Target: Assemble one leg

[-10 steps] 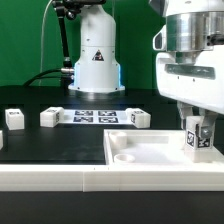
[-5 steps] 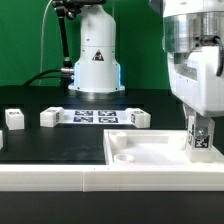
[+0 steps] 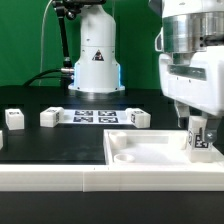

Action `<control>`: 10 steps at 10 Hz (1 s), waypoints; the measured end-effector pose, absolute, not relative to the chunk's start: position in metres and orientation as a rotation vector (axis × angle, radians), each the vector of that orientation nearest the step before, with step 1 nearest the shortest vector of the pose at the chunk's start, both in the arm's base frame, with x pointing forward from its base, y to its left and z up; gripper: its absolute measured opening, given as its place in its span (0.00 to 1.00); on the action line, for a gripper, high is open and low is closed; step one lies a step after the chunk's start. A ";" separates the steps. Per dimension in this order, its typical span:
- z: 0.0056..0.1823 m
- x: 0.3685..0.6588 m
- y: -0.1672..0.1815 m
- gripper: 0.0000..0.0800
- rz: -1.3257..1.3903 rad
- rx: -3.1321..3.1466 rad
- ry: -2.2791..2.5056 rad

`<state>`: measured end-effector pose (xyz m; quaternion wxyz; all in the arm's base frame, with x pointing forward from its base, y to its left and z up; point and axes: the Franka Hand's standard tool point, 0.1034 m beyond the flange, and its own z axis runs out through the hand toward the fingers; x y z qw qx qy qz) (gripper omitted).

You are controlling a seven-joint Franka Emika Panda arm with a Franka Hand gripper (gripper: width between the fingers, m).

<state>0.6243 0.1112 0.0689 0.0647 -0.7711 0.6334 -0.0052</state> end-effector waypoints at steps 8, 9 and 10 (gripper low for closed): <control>0.073 0.627 0.111 0.81 -0.066 -2.919 0.858; 0.074 0.627 0.111 0.81 -0.067 -2.963 0.739; 0.075 0.627 0.111 0.81 -0.072 -3.012 0.599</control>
Offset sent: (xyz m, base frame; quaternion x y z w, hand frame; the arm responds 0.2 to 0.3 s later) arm 0.0011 0.0075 0.0015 -0.0062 0.0088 -0.1871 0.9823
